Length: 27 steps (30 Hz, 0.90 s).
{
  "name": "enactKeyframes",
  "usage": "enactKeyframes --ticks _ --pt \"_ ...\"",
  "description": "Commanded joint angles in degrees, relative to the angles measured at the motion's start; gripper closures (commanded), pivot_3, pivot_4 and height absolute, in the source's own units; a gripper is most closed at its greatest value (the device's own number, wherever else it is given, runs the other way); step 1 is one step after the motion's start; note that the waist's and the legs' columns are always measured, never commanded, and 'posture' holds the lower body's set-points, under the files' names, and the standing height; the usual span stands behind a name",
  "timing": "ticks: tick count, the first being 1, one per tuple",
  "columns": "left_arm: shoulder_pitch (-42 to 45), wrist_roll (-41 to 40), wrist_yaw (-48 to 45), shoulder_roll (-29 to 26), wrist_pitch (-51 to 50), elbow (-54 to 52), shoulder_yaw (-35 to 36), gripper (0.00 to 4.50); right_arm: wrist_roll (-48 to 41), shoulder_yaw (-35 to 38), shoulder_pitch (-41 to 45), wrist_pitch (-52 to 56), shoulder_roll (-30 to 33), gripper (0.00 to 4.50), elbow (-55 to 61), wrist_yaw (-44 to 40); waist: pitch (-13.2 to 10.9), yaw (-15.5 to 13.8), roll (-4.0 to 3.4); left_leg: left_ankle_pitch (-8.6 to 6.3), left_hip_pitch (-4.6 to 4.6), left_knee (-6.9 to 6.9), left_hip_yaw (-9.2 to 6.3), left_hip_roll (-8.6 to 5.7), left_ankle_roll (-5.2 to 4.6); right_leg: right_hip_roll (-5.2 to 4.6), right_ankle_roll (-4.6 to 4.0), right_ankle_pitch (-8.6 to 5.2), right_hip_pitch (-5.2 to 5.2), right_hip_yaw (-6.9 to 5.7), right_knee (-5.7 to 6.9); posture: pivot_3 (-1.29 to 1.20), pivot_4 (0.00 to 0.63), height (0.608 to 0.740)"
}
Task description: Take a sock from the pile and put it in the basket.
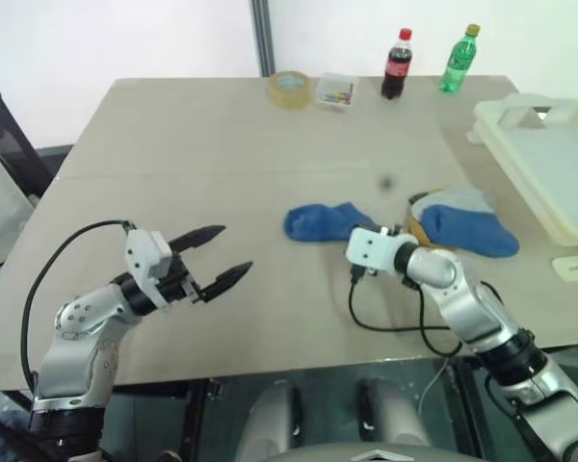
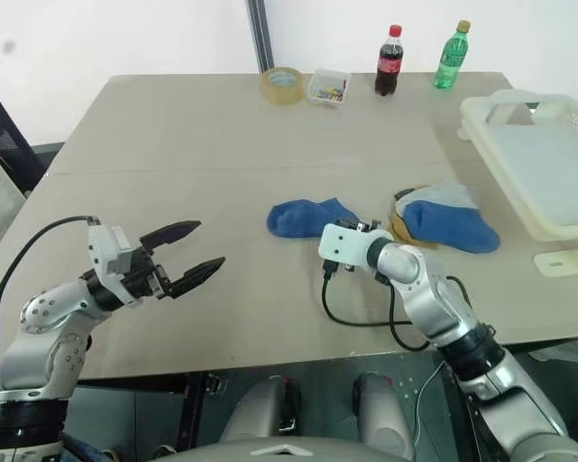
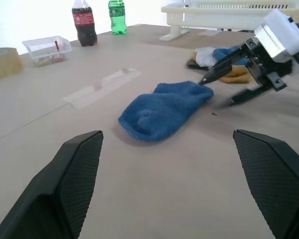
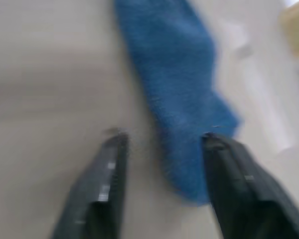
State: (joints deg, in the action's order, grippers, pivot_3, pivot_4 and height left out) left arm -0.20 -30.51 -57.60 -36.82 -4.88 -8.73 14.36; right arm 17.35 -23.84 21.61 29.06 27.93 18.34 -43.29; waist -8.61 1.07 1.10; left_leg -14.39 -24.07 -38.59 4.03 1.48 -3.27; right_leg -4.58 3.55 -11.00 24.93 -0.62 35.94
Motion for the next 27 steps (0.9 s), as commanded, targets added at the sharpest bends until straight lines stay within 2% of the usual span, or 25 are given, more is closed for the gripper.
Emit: enactKeyframes --ticks 1,4,5,10,13,15,18,20,24,27 --pt "-0.27 -0.44 0.32 -0.52 -0.21 -2.94 0.64 0.00 -7.21 3.51 -1.90 9.50 3.03 0.73 9.06 -7.88 0.02 -0.21 0.04 -0.05 0.24 0.00 -0.02 0.05 -0.05 0.00 -0.08 -0.06 -0.24 -0.02 -0.06 0.00 0.150 0.740" --pt "-0.12 -0.48 0.38 -0.63 -0.57 -3.00 0.58 0.00 -12.58 7.62 -0.05 15.51 5.01 0.73 12.26 -11.13 -0.02 -0.28 0.00 -0.06 0.31 0.00 0.00 0.09 -0.07 -0.04 -0.23 -0.15 -0.29 -0.02 -0.05 0.00 0.150 0.740" --pt "0.24 -0.39 0.49 -0.62 -0.79 -2.93 0.38 0.00 -14.51 9.33 1.79 18.16 3.42 0.73 12.10 -10.29 -0.02 -0.24 0.01 -0.06 0.33 0.00 0.01 0.09 -0.07 -0.06 -0.23 -0.15 -0.29 -0.02 -0.04 0.00 0.150 0.740" --pt "3.50 1.14 1.33 -0.60 -1.61 -1.22 -1.43 0.00 -17.91 14.57 10.26 24.80 -11.60 0.73 2.02 2.20 0.01 -0.12 0.03 -0.05 0.36 -0.02 0.02 0.19 -0.04 0.11 -0.35 -0.07 -0.25 0.00 0.03 0.00 0.150 0.740" --pt "5.62 3.31 2.71 -0.71 -2.71 0.61 -2.80 0.00 -18.35 17.42 13.83 22.15 -19.05 0.73 -9.83 9.63 0.01 -0.31 0.02 -0.04 0.31 0.05 0.05 0.05 0.00 0.14 -0.36 -0.04 -0.23 -0.02 0.01 0.00 0.150 0.740" --pt "8.03 5.69 4.08 0.24 -2.95 2.72 -5.02 0.00 -17.67 18.86 16.17 18.42 -21.34 0.73 -18.43 14.42 0.00 -0.50 0.01 0.09 0.23 0.06 0.16 -0.10 0.20 0.07 -0.31 -0.01 -0.22 -0.03 -0.02 0.00 0.150 0.740" --pt "12.52 10.33 8.07 2.75 -3.11 7.06 -8.76 0.00 -16.97 19.66 18.14 14.08 -21.40 0.73 -25.80 18.38 -0.03 -0.60 -0.01 0.10 0.12 0.07 0.21 -0.26 0.20 -0.09 -0.14 0.07 -0.22 -0.06 -0.09 0.00 0.150 0.740" --pt "17.16 11.91 12.16 6.55 -4.30 10.51 -10.33 0.00 -17.06 20.54 18.72 12.39 -20.55 0.73 -28.15 19.94 -0.04 -0.58 -0.02 0.10 0.11 0.06 0.21 -0.29 0.19 -0.09 -0.12 0.08 -0.23 -0.06 -0.11 0.00 0.150 0.740" --pt "25.53 13.22 16.93 13.28 -7.31 14.74 -12.85 0.00 -16.98 20.03 17.59 11.11 -17.93 0.73 -27.89 20.24 -0.05 -0.27 -0.01 0.11 0.13 0.06 0.17 -0.25 0.19 -0.02 -0.10 0.09 -0.23 -0.08 -0.04 0.00 0.150 0.740" --pt "30.85 16.14 19.04 16.16 -6.96 19.24 -15.20 0.00 -17.10 19.48 16.42 11.06 -16.86 0.73 -26.63 20.44 -0.05 -0.01 -0.01 0.11 0.17 0.07 0.18 -0.19 0.18 0.05 -0.09 0.09 -0.23 -0.03 -0.04 0.00 0.150 0.740"
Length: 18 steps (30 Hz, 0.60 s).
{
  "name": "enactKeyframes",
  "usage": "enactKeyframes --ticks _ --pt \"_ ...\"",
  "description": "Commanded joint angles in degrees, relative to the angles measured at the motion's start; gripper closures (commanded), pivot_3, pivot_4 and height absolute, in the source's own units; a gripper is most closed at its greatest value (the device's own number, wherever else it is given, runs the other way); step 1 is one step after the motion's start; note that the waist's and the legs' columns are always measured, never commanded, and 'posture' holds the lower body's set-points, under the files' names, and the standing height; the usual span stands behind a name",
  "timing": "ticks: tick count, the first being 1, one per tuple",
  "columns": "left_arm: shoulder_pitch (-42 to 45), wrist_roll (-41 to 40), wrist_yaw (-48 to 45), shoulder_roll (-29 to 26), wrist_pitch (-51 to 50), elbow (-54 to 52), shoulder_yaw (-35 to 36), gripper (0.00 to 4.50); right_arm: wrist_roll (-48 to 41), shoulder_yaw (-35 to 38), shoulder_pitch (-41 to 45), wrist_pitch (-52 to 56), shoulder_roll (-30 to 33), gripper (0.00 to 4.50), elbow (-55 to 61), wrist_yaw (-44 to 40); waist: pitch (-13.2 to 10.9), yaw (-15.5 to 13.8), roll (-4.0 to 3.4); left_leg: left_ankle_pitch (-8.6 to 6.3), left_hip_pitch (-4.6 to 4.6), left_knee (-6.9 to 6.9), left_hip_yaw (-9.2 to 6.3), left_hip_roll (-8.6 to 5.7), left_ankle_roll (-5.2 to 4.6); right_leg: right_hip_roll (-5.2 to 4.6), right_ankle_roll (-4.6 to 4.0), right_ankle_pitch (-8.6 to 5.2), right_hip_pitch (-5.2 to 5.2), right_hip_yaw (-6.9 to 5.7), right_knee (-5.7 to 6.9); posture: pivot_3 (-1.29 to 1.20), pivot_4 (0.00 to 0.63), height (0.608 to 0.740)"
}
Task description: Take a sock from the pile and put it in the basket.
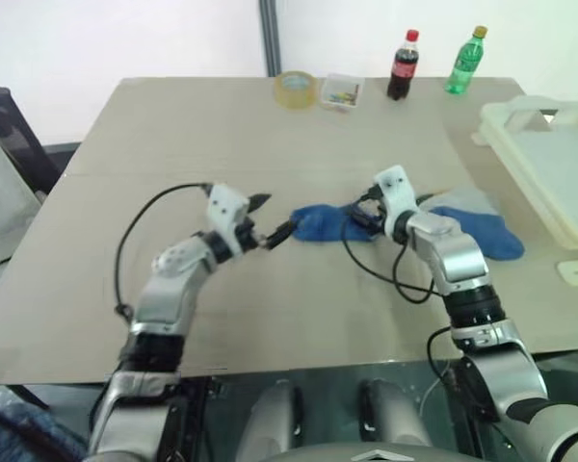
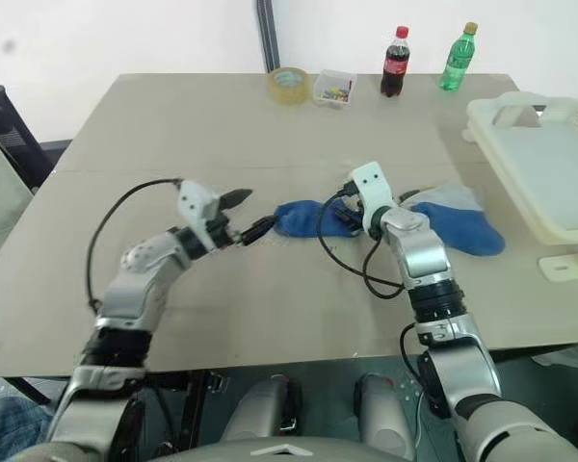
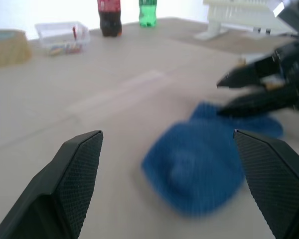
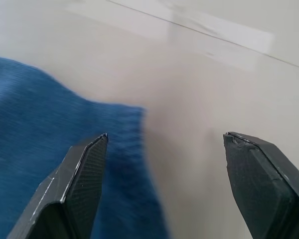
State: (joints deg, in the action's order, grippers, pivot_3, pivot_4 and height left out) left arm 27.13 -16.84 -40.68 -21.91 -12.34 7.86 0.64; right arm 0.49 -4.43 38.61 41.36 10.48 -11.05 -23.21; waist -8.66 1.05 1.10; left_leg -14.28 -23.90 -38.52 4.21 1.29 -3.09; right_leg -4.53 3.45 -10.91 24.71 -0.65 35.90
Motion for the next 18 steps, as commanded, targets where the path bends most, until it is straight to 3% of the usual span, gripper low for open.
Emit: enactKeyframes --ticks 1,11,18 --pt "5.20 4.18 2.74 1.80 1.19 4.77 -2.65 0.00 -0.28 -0.09 -0.85 -1.25 0.77 0.73 3.17 0.49 0.00 0.17 0.00 -0.01 0.00 0.01 0.00 -0.01 -0.02 0.01 0.00 0.00 0.00 0.00 0.00 0.00 0.150 0.740" --pt "10.35 16.23 6.17 -0.19 5.70 17.49 -8.25 0.00 0.75 -2.46 -2.99 0.99 1.17 0.73 6.09 1.97 0.00 0.92 -0.01 -0.13 0.03 0.05 -0.10 0.02 -0.23 0.03 0.01 -0.01 0.02 0.04 0.00 0.00 0.150 0.740" --pt "5.48 17.69 1.03 -3.00 4.08 14.83 -10.63 0.00 -1.60 -4.81 -6.16 7.56 3.05 0.73 13.39 -1.98 0.02 1.05 -0.02 -0.15 0.10 0.05 -0.16 0.05 -0.25 0.01 0.01 -0.01 0.01 0.09 0.04 0.00 0.150 0.740"
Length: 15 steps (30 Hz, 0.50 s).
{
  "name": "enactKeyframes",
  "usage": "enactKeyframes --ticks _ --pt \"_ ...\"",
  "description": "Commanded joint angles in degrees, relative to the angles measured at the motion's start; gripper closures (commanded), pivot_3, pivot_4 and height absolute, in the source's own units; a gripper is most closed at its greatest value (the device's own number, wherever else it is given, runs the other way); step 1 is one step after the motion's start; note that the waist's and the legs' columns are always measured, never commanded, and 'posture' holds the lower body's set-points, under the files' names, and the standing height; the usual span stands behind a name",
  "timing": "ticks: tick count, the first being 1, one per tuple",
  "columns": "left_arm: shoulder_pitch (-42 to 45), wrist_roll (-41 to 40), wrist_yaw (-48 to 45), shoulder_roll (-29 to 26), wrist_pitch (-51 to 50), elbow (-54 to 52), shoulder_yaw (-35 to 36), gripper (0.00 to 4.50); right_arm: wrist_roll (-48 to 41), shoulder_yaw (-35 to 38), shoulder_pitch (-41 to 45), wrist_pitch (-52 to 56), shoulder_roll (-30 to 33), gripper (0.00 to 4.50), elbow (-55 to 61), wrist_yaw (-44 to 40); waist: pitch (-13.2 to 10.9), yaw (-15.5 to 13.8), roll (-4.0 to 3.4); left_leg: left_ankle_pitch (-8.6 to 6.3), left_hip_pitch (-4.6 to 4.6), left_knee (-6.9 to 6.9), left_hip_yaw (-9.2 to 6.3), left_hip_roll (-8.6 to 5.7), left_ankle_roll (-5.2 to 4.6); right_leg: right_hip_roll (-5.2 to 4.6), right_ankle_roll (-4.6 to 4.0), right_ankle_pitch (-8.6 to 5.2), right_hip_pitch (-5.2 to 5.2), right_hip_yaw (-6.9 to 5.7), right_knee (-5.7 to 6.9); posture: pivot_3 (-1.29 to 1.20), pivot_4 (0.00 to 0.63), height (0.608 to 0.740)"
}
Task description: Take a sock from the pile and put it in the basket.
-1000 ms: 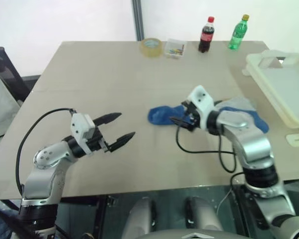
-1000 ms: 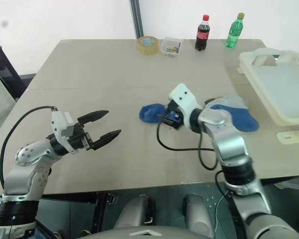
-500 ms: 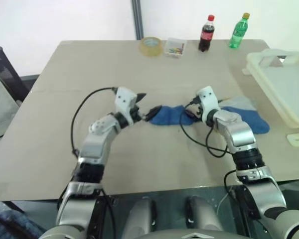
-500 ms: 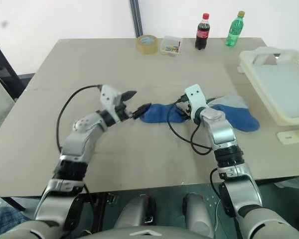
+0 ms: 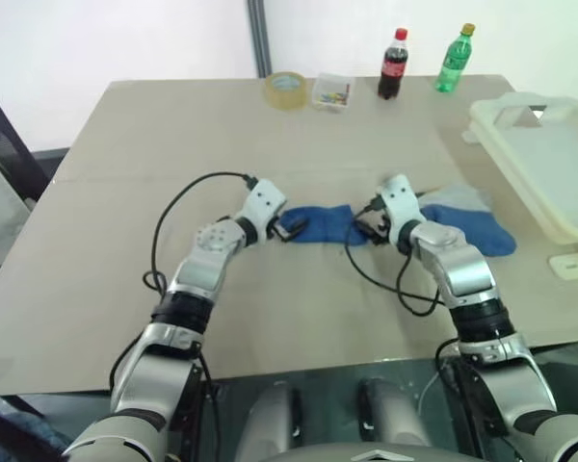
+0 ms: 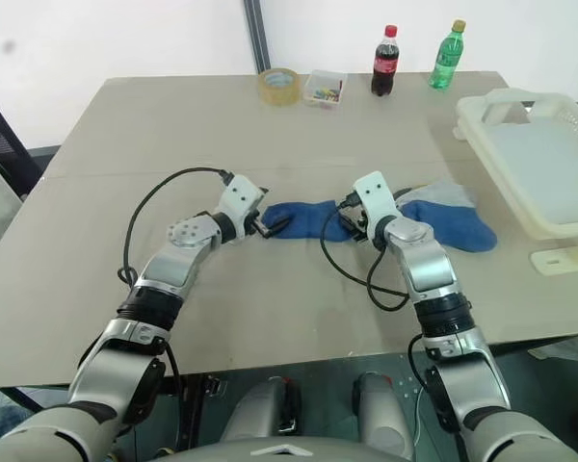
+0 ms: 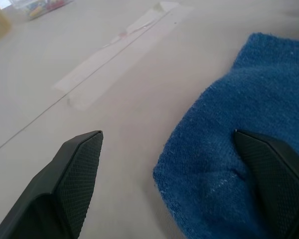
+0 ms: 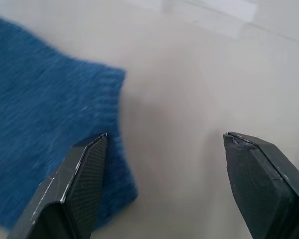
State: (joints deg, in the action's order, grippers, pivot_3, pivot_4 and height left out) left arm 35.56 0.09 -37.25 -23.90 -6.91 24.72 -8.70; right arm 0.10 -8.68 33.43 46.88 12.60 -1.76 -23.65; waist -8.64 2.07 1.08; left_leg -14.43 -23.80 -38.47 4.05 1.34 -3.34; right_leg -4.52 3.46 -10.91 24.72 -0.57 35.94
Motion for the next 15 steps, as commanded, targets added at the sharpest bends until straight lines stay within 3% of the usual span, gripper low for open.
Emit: enactKeyframes --ticks 1,4,8,15 --pt "-3.95 0.02 -3.15 -1.07 -2.22 -3.75 -1.22 0.00 -1.75 -0.54 -1.44 2.82 1.12 0.73 5.35 -1.86 0.01 0.06 -0.02 0.00 0.01 0.00 -0.01 0.01 0.00 0.00 0.00 0.00 0.00 0.01 0.01 0.00 0.150 0.740" --pt "-7.75 -1.97 -4.91 -1.38 -6.03 -10.66 -0.98 0.00 -3.03 -0.68 -3.03 5.56 1.79 0.73 9.25 -2.55 0.02 -0.01 -0.02 0.00 0.01 0.00 -0.01 0.03 0.00 0.00 0.00 0.00 0.00 0.02 0.01 0.00 0.150 0.740" --pt "-19.26 -5.93 -6.70 -4.06 -16.58 -29.41 -1.37 0.00 -5.56 -0.51 -7.14 11.73 3.21 0.73 17.28 -3.24 0.03 0.01 -0.03 -0.02 -0.01 0.02 0.02 0.17 -0.01 -0.06 0.00 0.00 0.01 0.05 -0.02 0.00 0.150 0.740" --pt "-27.26 -7.82 -4.59 -6.34 -24.37 -40.86 -0.05 0.00 -11.35 3.68 -9.76 19.38 1.88 0.73 22.89 -2.71 0.07 -0.37 -0.04 -0.03 0.09 0.00 -0.02 0.19 -0.03 -0.06 -0.04 -0.04 -0.04 0.03 -0.01 0.00 0.150 0.740"
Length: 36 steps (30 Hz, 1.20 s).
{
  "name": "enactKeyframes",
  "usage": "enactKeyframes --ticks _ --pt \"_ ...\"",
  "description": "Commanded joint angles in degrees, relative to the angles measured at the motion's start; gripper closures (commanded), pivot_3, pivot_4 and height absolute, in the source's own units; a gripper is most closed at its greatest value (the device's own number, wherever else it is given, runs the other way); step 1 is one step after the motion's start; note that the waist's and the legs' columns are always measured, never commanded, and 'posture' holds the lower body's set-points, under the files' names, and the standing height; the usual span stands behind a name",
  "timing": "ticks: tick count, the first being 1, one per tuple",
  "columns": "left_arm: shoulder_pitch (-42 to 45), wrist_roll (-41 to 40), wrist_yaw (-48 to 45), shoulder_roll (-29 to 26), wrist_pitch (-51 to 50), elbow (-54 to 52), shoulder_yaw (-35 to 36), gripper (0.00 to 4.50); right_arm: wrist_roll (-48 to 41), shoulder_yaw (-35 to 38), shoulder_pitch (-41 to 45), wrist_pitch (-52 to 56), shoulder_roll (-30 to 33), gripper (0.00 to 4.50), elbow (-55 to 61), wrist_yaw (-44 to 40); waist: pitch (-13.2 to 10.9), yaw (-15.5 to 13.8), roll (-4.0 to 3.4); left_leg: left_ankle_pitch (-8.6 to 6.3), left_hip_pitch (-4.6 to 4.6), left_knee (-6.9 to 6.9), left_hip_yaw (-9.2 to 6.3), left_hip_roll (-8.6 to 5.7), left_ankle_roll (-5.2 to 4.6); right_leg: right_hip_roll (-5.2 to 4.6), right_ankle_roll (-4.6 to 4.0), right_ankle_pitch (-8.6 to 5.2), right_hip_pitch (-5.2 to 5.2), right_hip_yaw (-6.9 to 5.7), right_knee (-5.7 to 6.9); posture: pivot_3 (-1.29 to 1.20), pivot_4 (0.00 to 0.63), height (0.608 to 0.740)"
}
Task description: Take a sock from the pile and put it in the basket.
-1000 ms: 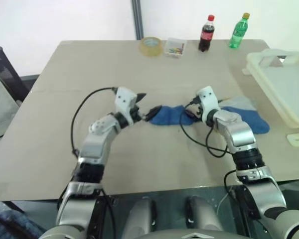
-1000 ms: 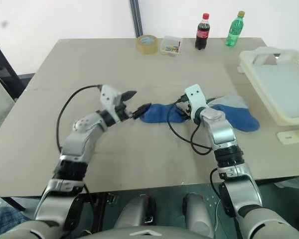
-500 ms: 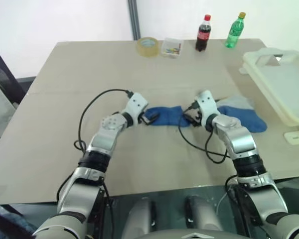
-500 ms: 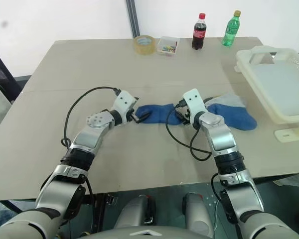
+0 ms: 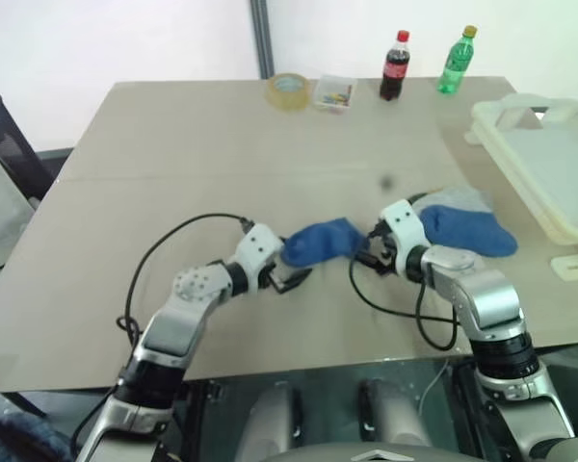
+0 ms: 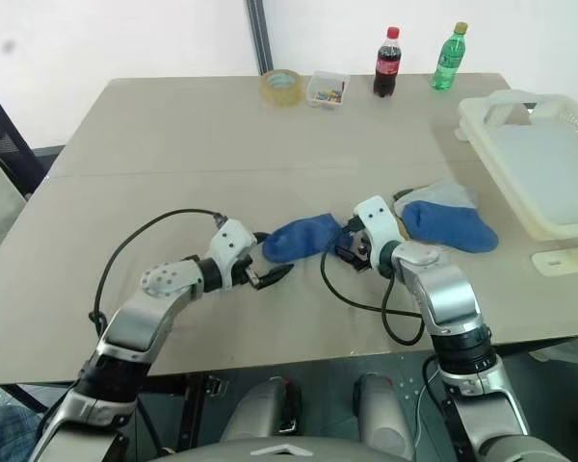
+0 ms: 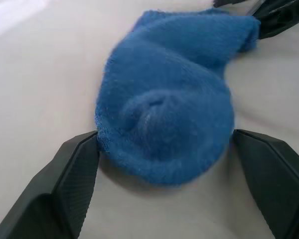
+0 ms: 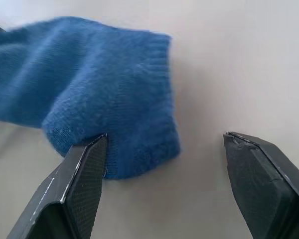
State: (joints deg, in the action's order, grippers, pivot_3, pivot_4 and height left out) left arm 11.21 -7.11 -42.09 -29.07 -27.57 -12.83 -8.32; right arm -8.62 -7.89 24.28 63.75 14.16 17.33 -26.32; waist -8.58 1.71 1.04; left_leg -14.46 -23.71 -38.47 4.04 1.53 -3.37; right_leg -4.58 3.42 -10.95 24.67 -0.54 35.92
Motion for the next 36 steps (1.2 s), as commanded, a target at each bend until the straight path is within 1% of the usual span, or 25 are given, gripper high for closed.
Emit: enactKeyframes --ticks 1,5,6,8,9,10,11,14,15,17,21,23,26,27,29,30,31,33,36 --pt "-3.65 -0.95 0.39 -1.32 -4.27 -4.02 -0.10 0.00 -3.69 3.96 -0.85 3.38 -0.20 0.73 4.16 0.09 0.01 -0.05 0.01 0.00 0.00 0.00 0.00 0.00 0.00 -0.01 -0.17 -0.10 0.00 0.01 -0.01 0.00 0.150 0.740" --pt "-5.27 -1.62 0.25 -2.76 -5.04 -5.82 0.80 0.00 -6.61 6.22 -1.19 5.57 -0.41 0.73 4.97 -0.03 0.01 -0.08 0.00 0.00 -0.02 0.00 0.02 -0.02 0.00 -0.02 -0.19 -0.11 0.02 0.02 -0.02 0.00 0.150 0.740" --pt "-5.49 -1.93 0.12 -3.17 -5.28 -6.28 1.10 0.00 -7.15 6.38 -1.37 6.02 0.04 0.96 5.36 -0.19 0.01 -0.03 0.00 0.00 -0.02 0.01 0.03 -0.02 0.00 -0.01 -0.19 -0.11 0.04 0.02 -0.02 0.00 0.150 0.740" --pt "-6.12 -2.84 -0.30 -4.17 -5.85 -7.59 1.84 0.00 -8.25 6.47 -2.09 6.93 1.81 1.53 6.71 -0.85 0.01 -0.03 0.00 0.00 -0.02 0.02 0.04 -0.02 0.00 0.00 -0.19 -0.11 0.05 0.02 -0.02 0.00 0.150 0.740" --pt "-6.65 -3.39 -0.85 -4.91 -6.03 -8.33 2.12 0.00 -8.75 6.31 -2.58 7.29 3.14 1.93 7.60 -1.33 0.01 -0.05 0.00 0.00 -0.03 0.02 0.04 -0.02 0.00 0.00 -0.19 -0.11 0.05 0.02 -0.02 0.00 0.150 0.740" --pt "-7.19 -3.97 -1.47 -5.60 -6.04 -8.98 2.34 0.00 -9.21 6.17 -3.01 7.56 4.32 2.47 8.35 -1.62 0.01 -0.03 0.00 0.00 -0.03 0.03 0.03 -0.02 0.00 -0.01 -0.19 -0.11 0.05 0.02 -0.03 0.00 0.150 0.740" --pt "-8.01 -4.89 -2.44 -6.52 -5.96 -9.83 2.62 0.00 -10.16 6.41 -3.49 8.28 5.52 2.82 9.58 -2.06 0.01 0.02 0.00 -0.01 -0.04 0.03 0.04 -0.01 -0.01 -0.02 -0.19 -0.12 0.06 0.02 -0.05 0.00 0.150 0.740" --pt "-9.57 -7.47 -5.24 -8.59 -5.31 -11.39 3.53 0.00 -13.48 7.49 -4.63 10.97 8.31 4.35 13.44 -3.60 0.00 0.09 -0.01 -0.01 -0.03 0.04 0.05 0.00 -0.01 -0.02 -0.19 -0.12 0.07 0.03 -0.06 0.00 0.150 0.740" --pt "-9.78 -8.20 -6.15 -9.09 -4.77 -11.47 3.97 0.00 -14.30 7.86 -4.77 11.67 9.01 4.44 14.37 -3.93 -0.01 0.07 -0.01 -0.01 -0.03 0.04 0.05 0.01 -0.01 -0.02 -0.20 -0.13 0.07 0.03 -0.06 0.00 0.150 0.740" --pt "-9.89 -9.28 -7.94 -10.21 -3.40 -10.83 4.64 0.00 -14.98 9.22 -3.94 12.30 8.88 4.44 14.21 -2.99 -0.01 0.08 -0.01 -0.01 -0.03 0.05 0.04 0.03 0.00 -0.02 -0.20 -0.13 0.08 0.02 -0.06 0.00 0.150 0.740" --pt "-8.61 -8.17 -9.83 -12.36 -0.04 -7.25 4.54 0.00 -14.47 10.67 -0.94 10.17 5.22 4.44 9.00 0.37 -0.02 0.12 0.00 -0.01 -0.03 0.03 0.06 0.01 0.00 -0.03 -0.20 -0.13 0.08 0.02 -0.07 0.00 0.150 0.740" --pt "-7.33 -8.26 -9.84 -12.10 1.24 -4.99 4.94 0.00 -13.36 10.97 0.12 7.01 2.17 4.44 4.66 2.81 -0.02 0.05 0.01 -0.01 -0.04 0.04 0.05 0.01 0.00 -0.02 -0.20 -0.13 0.09 0.02 -0.06 0.00 0.150 0.740" --pt "-5.86 -7.81 -9.69 -11.73 3.02 -2.77 4.60 0.00 -11.10 10.36 0.82 0.47 0.07 4.44 -0.82 5.10 -0.04 -0.12 -0.02 -0.01 -0.09 0.05 0.04 -0.04 0.00 -0.01 -0.20 -0.13 0.10 0.01 -0.07 0.00 0.150 0.740" --pt "-5.65 -7.98 -9.63 -11.47 3.31 -2.40 4.59 0.00 -10.71 10.04 0.81 -0.60 -0.01 4.22 -1.85 5.24 -0.04 -0.19 -0.02 -0.01 -0.10 0.05 0.05 -0.05 0.00 -0.01 -0.20 -0.13 0.10 0.01 -0.07 0.00 0.150 0.740" --pt "-5.50 -8.13 -9.53 -11.20 3.67 -1.93 4.55 0.00 -11.01 9.80 0.75 -1.18 -0.37 3.63 -2.48 5.30 -0.05 -0.33 -0.02 -0.01 -0.13 0.05 0.06 -0.07 -0.01 -0.04 -0.19 -0.13 0.10 0.02 -0.11 0.00 0.150 0.740" --pt "-5.50 -8.11 -9.52 -11.15 3.84 -1.74 4.50 0.00 -10.98 9.62 0.77 -1.44 -0.46 3.14 -2.59 5.51 -0.05 -0.45 -0.02 -0.02 -0.13 0.05 0.07 -0.06 -0.02 -0.04 -0.19 -0.13 0.10 0.02 -0.11 0.00 0.150 0.740" --pt "-5.47 -8.02 -9.51 -11.09 4.03 -1.53 4.40 0.00 -10.71 9.00 0.75 -1.88 -0.23 2.53 -2.73 5.53 -0.05 -0.55 -0.02 -0.02 -0.13 0.05 0.07 -0.06 -0.02 -0.04 -0.19 -0.12 0.10 0.02 -0.10 0.00 0.150 0.740" --pt "-5.62 -7.97 -9.37 -10.94 4.26 -1.29 4.42 0.00 -10.23 7.16 0.15 -2.31 0.60 1.85 -2.39 5.10 -0.05 -0.60 -0.02 -0.01 -0.12 0.05 0.07 -0.05 -0.02 -0.02 -0.19 -0.12 0.11 0.02 -0.09 0.00 0.150 0.740" --pt "-5.74 -7.79 -9.19 -10.68 4.91 -0.58 4.35 0.00 -11.51 6.75 -0.29 -1.44 0.05 1.85 -1.56 4.57 -0.05 -0.68 -0.02 -0.01 -0.07 0.05 0.07 -0.01 -0.01 -0.01 -0.19 -0.13 0.09 0.02 -0.08 0.00 0.150 0.740"
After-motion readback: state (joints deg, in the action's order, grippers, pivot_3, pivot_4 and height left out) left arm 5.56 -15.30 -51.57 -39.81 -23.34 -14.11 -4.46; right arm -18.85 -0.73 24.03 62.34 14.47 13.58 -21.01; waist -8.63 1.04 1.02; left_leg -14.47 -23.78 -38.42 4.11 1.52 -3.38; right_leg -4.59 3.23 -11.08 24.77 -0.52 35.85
